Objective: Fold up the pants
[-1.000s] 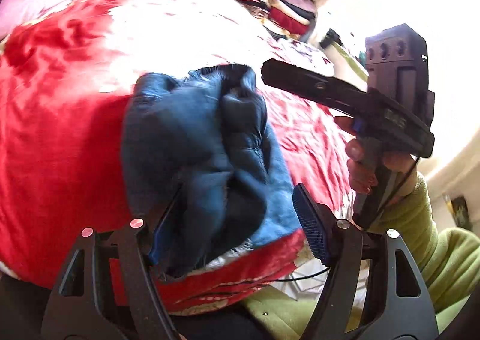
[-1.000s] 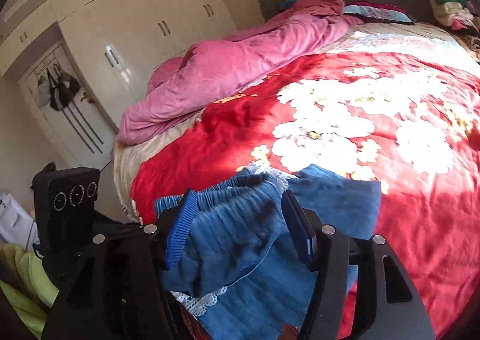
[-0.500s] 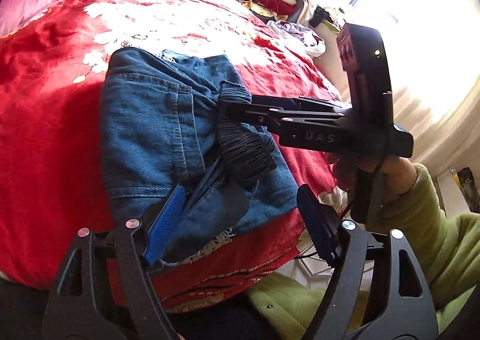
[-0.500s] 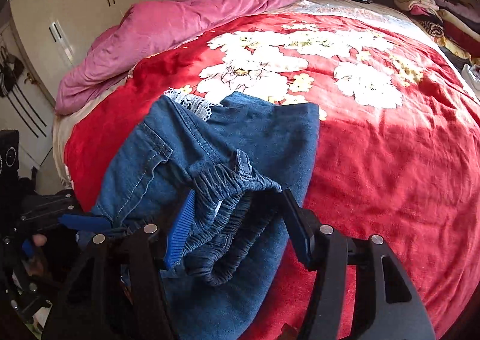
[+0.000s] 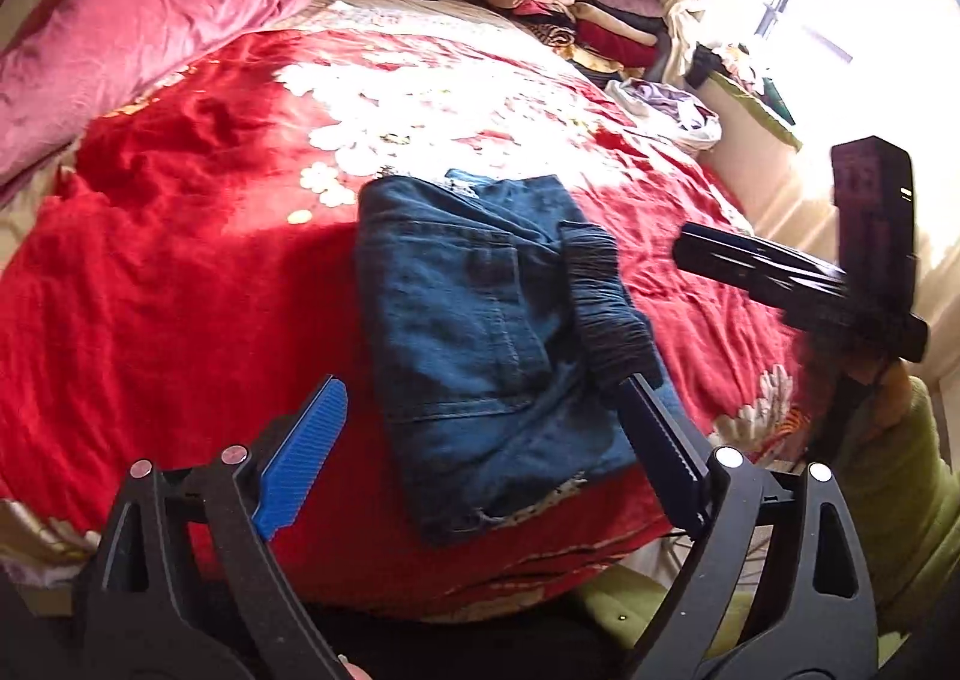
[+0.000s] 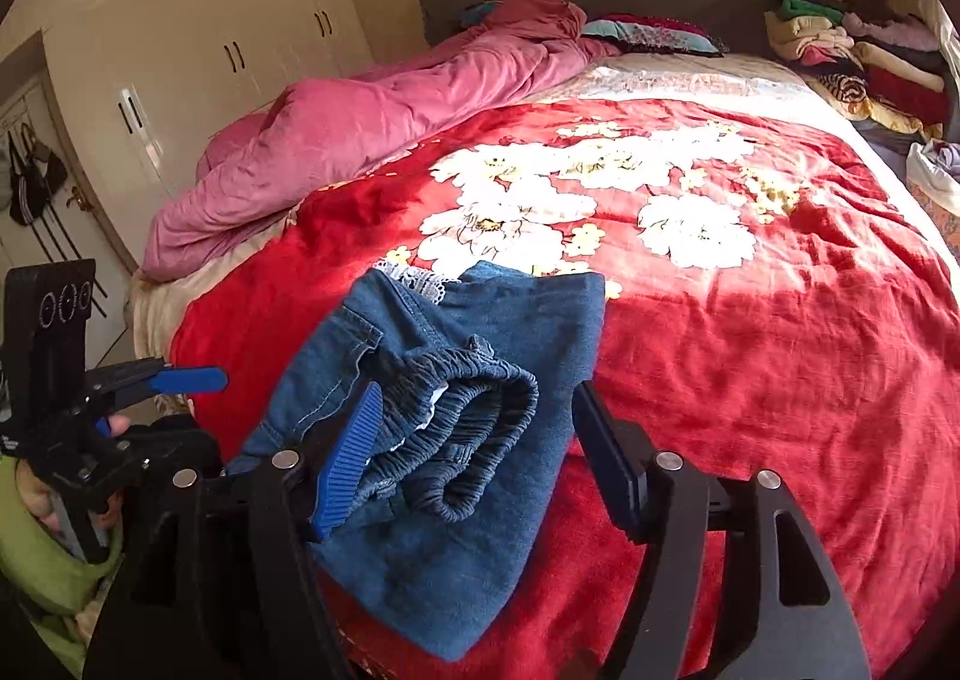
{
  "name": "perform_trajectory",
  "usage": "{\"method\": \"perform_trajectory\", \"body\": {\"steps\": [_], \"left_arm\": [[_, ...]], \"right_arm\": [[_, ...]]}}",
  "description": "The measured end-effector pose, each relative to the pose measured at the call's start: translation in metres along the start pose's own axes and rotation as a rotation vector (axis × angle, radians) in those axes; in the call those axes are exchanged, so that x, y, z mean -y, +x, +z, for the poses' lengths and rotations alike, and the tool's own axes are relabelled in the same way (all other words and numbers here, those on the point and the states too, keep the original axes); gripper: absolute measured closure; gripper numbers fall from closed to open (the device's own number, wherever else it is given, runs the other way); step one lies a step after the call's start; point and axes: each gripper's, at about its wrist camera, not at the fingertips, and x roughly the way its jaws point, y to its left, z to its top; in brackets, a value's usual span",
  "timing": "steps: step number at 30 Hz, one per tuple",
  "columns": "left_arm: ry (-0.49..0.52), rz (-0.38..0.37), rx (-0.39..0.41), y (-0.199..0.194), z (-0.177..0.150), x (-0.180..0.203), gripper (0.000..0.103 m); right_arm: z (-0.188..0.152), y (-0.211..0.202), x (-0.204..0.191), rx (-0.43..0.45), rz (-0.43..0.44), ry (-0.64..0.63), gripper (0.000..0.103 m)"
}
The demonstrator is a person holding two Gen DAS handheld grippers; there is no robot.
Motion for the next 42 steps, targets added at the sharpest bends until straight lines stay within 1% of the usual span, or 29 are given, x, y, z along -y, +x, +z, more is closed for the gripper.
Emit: {"method": "perform_trajectory", "body": {"steps": [6,14,17,19,20,22,24,26,28,30,31,33,34,35,36,38,40,41,42], "left_arm": [[-0.013,0.025,0.002,-0.004,0.001,-0.007,0.013],[-0.03,0.057,-0.008,-0.003,0.003,-0.014,0.011],[-0.028,0.073,-0.012,0.001,0.012,-0.02,0.011],[-0.023,0.102,-0.018,0.004,0.022,-0.024,0.011],[-0.023,0.105,-0.021,0.007,0.027,-0.026,0.011],[-0.023,0.1,-0.03,0.014,0.038,-0.028,0.017],[-0.021,0.079,-0.047,0.023,0.048,-0.027,0.037],[-0.003,0.073,-0.068,0.037,0.056,-0.024,0.046],[0.017,0.106,-0.098,0.055,0.061,-0.023,0.049],[0.024,0.142,-0.123,0.071,0.062,-0.028,0.053],[0.027,0.159,-0.135,0.078,0.062,-0.031,0.053],[0.028,0.174,-0.144,0.086,0.059,-0.037,0.053],[0.026,0.174,-0.143,0.087,0.058,-0.04,0.052],[0.016,0.167,-0.141,0.088,0.056,-0.044,0.05],[0.002,0.159,-0.139,0.088,0.054,-0.048,0.048],[-0.018,0.148,-0.138,0.087,0.052,-0.055,0.046],[-0.034,0.137,-0.132,0.084,0.051,-0.061,0.044],[-0.044,0.13,-0.129,0.083,0.051,-0.063,0.044],[-0.053,0.122,-0.125,0.082,0.05,-0.065,0.044]], "right_arm": [[-0.012,-0.023,-0.017,0.026,-0.003,-0.081,0.038],[-0.032,-0.032,-0.052,0.016,0.024,-0.231,0.038],[-0.042,-0.029,-0.07,0.009,0.046,-0.318,0.038],[-0.049,-0.025,-0.085,-0.001,0.061,-0.386,0.038],[-0.052,-0.023,-0.091,-0.004,0.068,-0.412,0.038],[-0.055,-0.017,-0.101,-0.012,0.079,-0.453,0.038],[-0.056,-0.009,-0.11,-0.023,0.087,-0.483,0.038],[-0.056,-0.001,-0.118,-0.028,0.083,-0.521,0.04],[-0.057,0.004,-0.127,-0.029,0.084,-0.574,0.042],[-0.058,0.013,-0.134,-0.037,0.071,-0.633,0.048],[-0.059,0.019,-0.138,-0.043,0.058,-0.669,0.048],[-0.062,0.034,-0.145,-0.062,0.008,-0.729,0.052],[-0.062,0.042,-0.145,-0.076,-0.011,-0.747,0.056],[-0.064,0.051,-0.146,-0.099,-0.019,-0.758,0.073],[-0.065,0.059,-0.146,-0.128,-0.014,-0.757,0.087],[-0.065,0.065,-0.148,-0.159,0.03,-0.73,0.092],[-0.064,0.059,-0.154,-0.161,0.108,-0.712,0.092],[-0.066,0.056,-0.156,-0.163,0.127,-0.716,0.092],[-0.068,0.057,-0.156,-0.168,0.116,-0.725,0.092]]}}
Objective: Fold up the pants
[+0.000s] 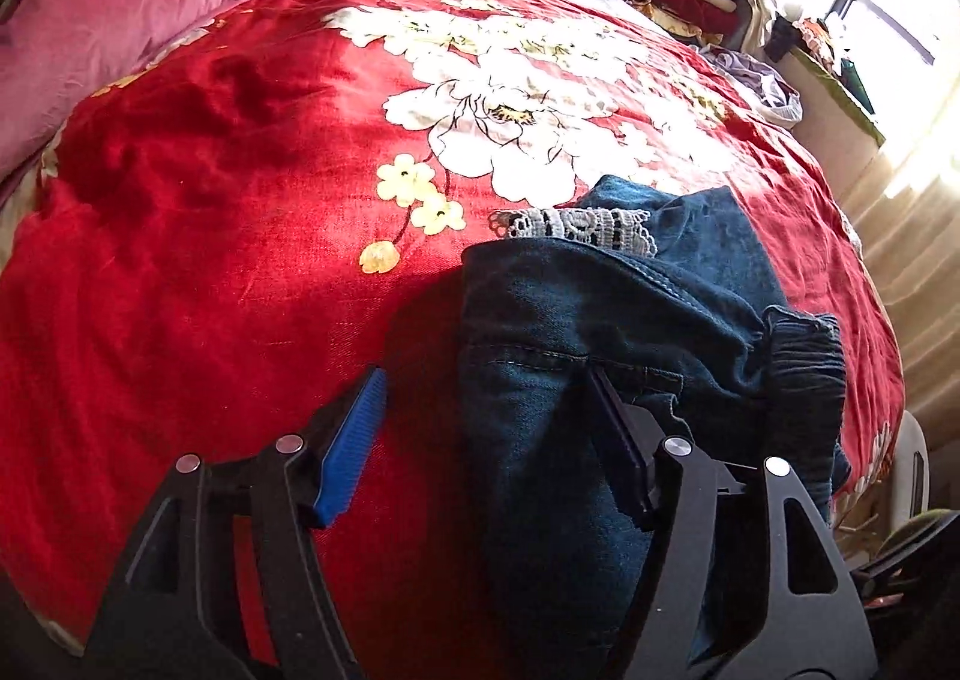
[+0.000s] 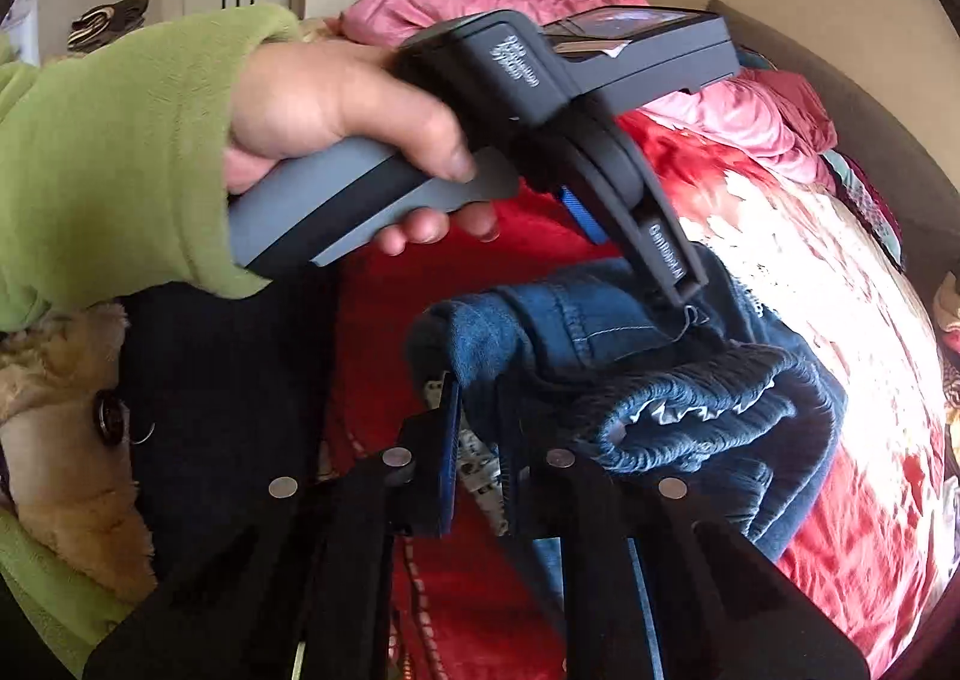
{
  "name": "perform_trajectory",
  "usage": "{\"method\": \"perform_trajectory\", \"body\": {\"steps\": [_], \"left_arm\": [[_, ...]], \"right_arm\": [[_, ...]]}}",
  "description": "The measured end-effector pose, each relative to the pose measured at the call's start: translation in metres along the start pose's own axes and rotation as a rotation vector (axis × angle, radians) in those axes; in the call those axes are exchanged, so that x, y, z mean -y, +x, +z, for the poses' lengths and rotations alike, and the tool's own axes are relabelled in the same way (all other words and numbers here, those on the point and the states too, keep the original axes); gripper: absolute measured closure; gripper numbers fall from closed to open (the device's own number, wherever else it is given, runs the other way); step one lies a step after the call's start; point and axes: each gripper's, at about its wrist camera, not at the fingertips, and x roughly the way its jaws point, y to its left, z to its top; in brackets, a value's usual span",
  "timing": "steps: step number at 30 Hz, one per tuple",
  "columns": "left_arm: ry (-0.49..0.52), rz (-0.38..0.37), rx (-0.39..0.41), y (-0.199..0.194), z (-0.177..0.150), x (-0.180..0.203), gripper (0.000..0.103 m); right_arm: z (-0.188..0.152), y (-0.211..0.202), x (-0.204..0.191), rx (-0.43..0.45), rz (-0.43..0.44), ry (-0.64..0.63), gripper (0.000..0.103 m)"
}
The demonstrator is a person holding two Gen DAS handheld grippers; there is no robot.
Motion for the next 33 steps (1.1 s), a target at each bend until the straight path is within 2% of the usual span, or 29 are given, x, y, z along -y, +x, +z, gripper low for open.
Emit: {"method": "perform_trajectory", "body": {"steps": [3,12,13,15,19,21,33], "left_arm": [[-0.009,-0.008,0.008,0.001,-0.001,0.0,0.042],[-0.015,-0.007,0.03,-0.003,-0.004,0.002,0.039],[-0.013,-0.005,0.032,-0.004,-0.004,0.002,0.039],[-0.01,-0.001,0.034,-0.006,-0.005,0.003,0.039],[-0.013,0.0,0.036,-0.008,-0.006,0.003,0.039],[-0.012,-0.001,0.039,-0.008,-0.006,0.003,0.038],[-0.015,0.0,0.059,-0.025,-0.013,0.006,0.031]], "right_arm": [[-0.015,0.01,0.009,-0.051,-0.006,0.055,0.092],[-0.028,-0.001,0.017,-0.021,0.004,0.17,0.09],[-0.027,-0.005,0.018,-0.011,0.001,0.183,0.089],[-0.026,-0.014,0.024,0.015,0.004,0.209,0.079],[-0.022,-0.026,0.03,0.045,0.005,0.229,0.074],[-0.023,-0.033,0.033,0.058,-0.001,0.241,0.064],[-0.024,-0.058,0.032,0.098,-0.017,0.278,0.052]]}}
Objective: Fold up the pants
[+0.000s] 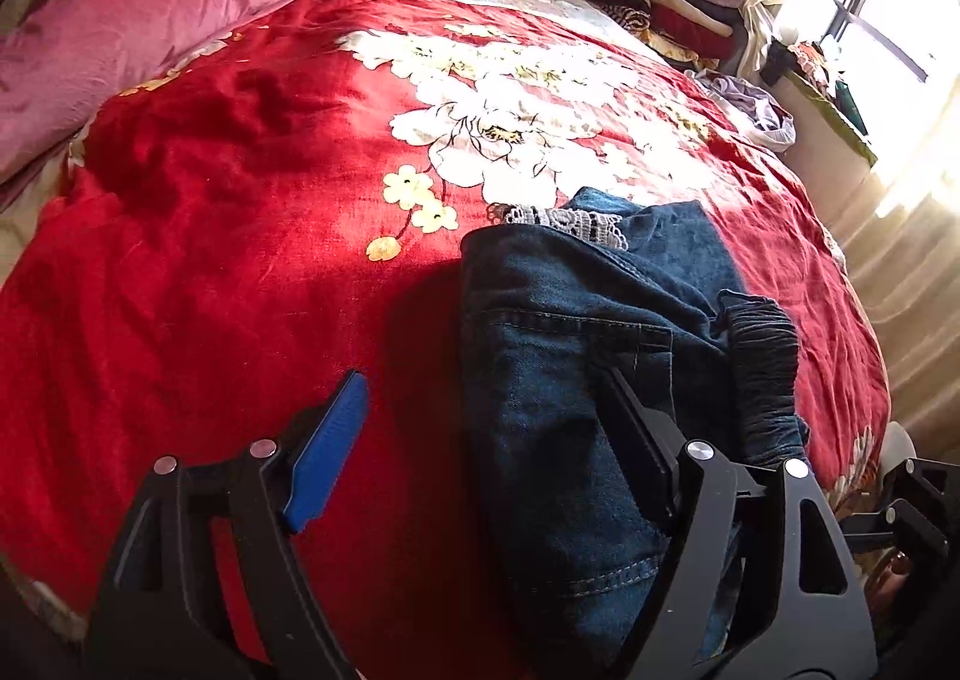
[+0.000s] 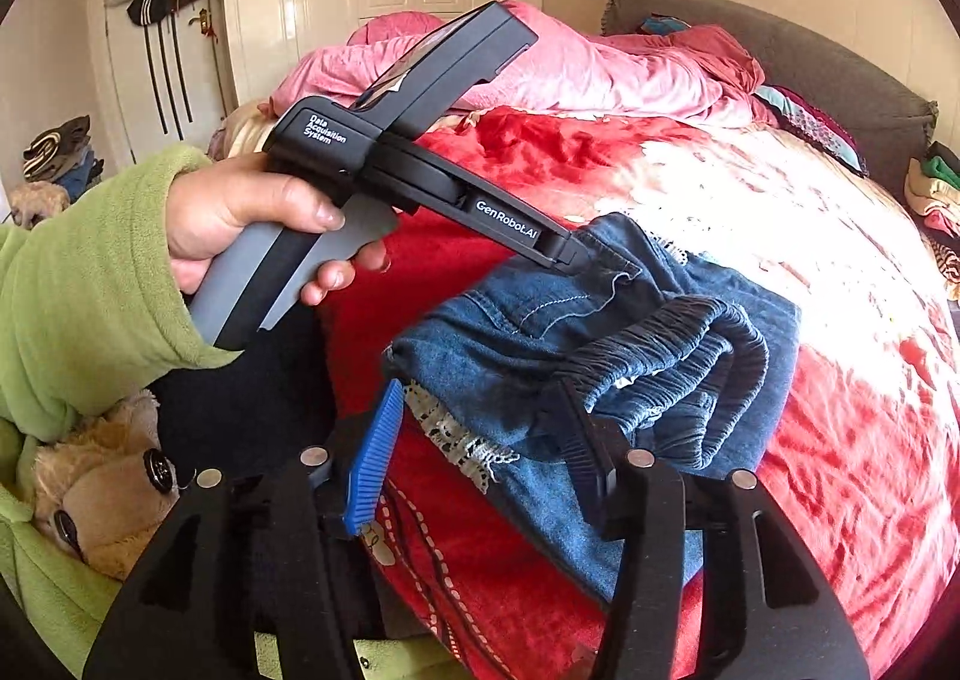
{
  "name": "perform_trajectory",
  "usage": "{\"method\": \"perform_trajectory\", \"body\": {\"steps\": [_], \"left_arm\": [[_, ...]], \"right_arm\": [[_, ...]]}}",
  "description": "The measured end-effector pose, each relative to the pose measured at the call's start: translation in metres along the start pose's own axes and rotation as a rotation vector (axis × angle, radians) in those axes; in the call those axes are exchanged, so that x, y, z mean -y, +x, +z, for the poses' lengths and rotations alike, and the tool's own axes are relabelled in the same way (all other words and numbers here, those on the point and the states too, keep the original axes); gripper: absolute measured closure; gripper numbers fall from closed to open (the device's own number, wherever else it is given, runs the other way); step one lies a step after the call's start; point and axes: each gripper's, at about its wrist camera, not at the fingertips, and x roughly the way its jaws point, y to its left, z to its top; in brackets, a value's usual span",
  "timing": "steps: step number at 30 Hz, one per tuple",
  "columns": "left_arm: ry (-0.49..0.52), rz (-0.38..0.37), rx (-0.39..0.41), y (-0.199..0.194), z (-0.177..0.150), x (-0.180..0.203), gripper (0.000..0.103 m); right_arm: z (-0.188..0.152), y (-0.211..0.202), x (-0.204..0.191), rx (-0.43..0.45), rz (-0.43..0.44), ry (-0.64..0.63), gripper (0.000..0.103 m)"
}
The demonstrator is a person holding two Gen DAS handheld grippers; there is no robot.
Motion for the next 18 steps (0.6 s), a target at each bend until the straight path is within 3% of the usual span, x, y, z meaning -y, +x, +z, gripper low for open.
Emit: {"method": "perform_trajectory", "body": {"steps": [3,6,13,18], "left_arm": [[0.0,0.001,0.009,-0.006,-0.001,0.001,0.027],[-0.003,-0.001,0.019,-0.011,-0.001,0.002,0.023],[-0.02,0.019,0.039,-0.021,0.0,-0.001,0.011],[-0.03,0.025,0.046,-0.029,-0.001,-0.002,0.01]], "right_arm": [[0.003,0.001,-0.002,0.006,-0.005,0.005,0.052],[0.004,0.001,-0.001,0.013,-0.013,0.01,0.042],[0.006,0.0,-0.002,0.021,-0.023,0.015,0.037],[0.007,-0.001,-0.004,0.029,-0.027,0.017,0.037]]}}
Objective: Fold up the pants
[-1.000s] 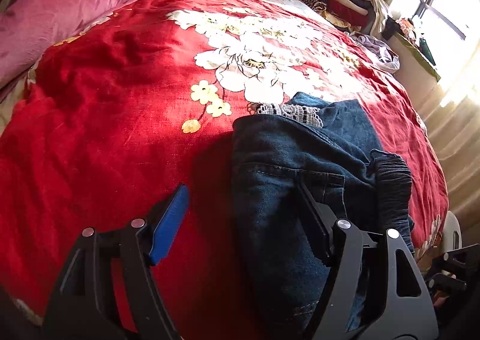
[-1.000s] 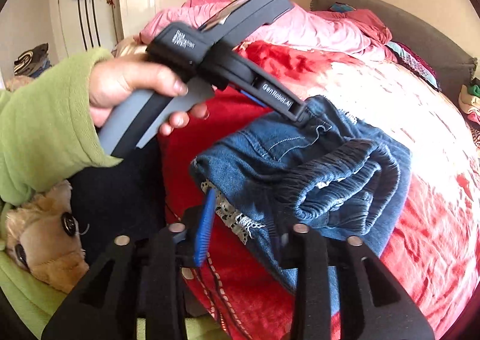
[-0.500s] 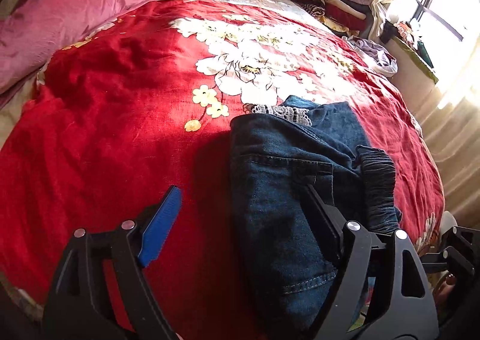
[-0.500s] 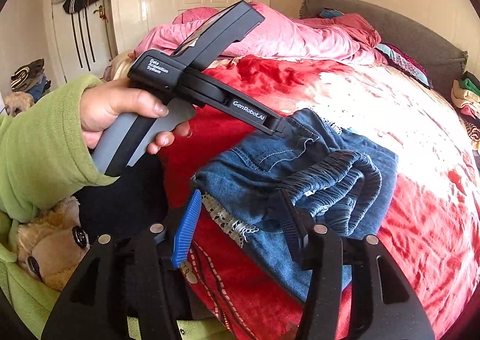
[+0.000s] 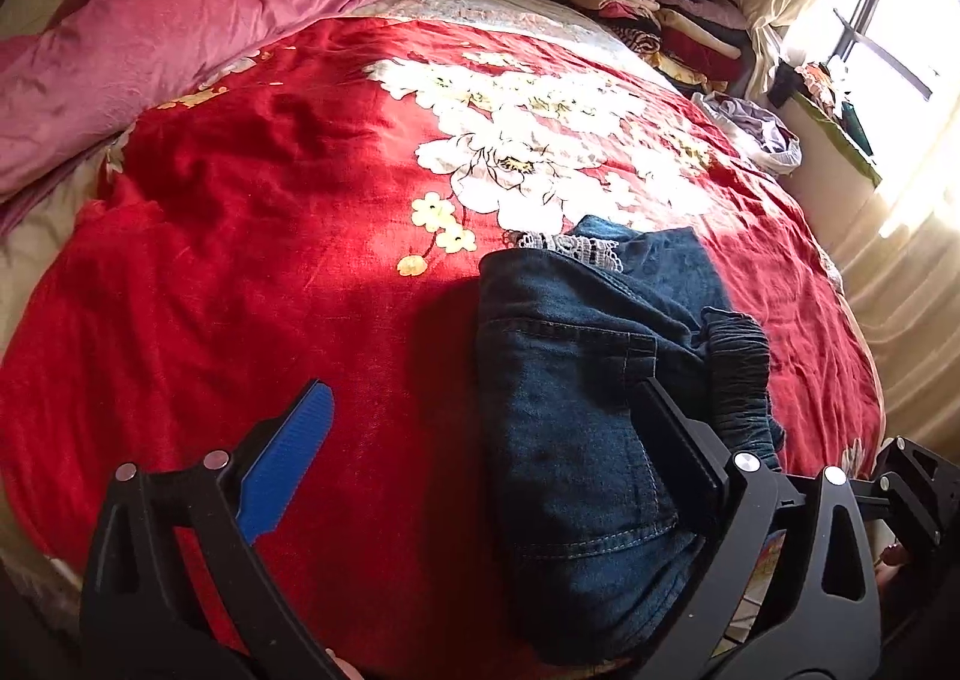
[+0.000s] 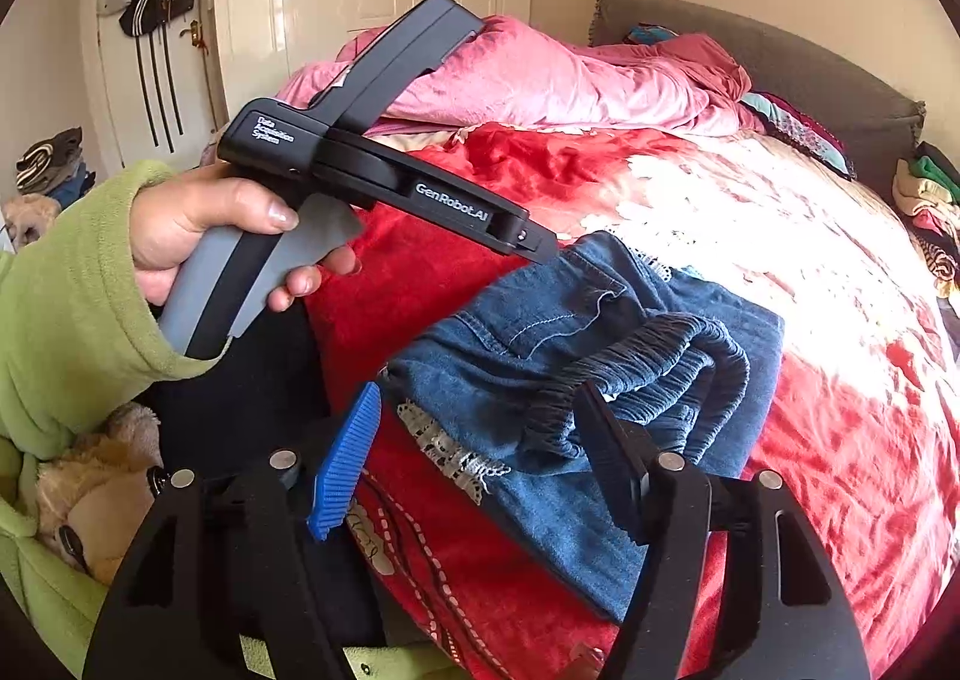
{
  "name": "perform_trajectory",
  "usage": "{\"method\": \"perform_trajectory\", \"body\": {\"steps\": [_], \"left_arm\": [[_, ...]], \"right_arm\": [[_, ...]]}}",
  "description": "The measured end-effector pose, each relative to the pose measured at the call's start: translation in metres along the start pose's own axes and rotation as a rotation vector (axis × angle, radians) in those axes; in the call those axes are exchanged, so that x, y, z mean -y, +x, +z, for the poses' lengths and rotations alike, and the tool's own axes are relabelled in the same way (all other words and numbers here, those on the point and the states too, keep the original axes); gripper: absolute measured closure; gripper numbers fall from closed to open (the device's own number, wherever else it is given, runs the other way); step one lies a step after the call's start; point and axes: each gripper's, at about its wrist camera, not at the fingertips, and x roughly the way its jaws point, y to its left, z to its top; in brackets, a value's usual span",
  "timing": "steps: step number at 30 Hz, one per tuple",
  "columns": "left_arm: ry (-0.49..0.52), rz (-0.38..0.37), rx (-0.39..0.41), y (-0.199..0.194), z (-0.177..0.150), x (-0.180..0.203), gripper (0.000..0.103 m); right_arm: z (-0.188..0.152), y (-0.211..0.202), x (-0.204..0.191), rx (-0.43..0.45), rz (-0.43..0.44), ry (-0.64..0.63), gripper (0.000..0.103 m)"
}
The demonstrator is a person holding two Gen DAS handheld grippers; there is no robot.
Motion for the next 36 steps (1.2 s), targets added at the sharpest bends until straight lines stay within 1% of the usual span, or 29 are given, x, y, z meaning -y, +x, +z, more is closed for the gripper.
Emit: {"method": "perform_trajectory", "body": {"steps": [5,6,7,13,17,27,36], "left_arm": [[-0.004,0.016,0.02,-0.011,0.001,-0.002,0.01],[-0.002,0.023,0.025,-0.014,0.002,-0.002,0.01],[-0.001,0.026,0.029,-0.016,0.002,-0.002,0.01],[0.001,0.04,0.059,-0.034,0.002,0.0,0.01],[0.007,0.042,0.084,-0.047,0.003,0.003,0.01],[0.03,0.026,0.128,-0.069,0.001,0.017,0.01],[0.041,0.018,0.113,-0.065,-0.004,0.025,0.01]], "right_arm": [[0.002,-0.004,0.0,0.019,-0.008,0.004,0.036],[0.003,-0.006,0.0,0.023,-0.012,0.006,0.032],[0.003,-0.007,0.001,0.029,-0.016,0.01,0.03],[0.007,-0.015,0.006,0.056,-0.045,0.033,0.028],[0.009,-0.023,0.011,0.082,-0.081,0.051,0.022],[0.012,-0.045,0.038,0.132,-0.193,0.133,0.021],[0.005,-0.055,0.065,0.139,-0.286,0.199,0.021]]}}
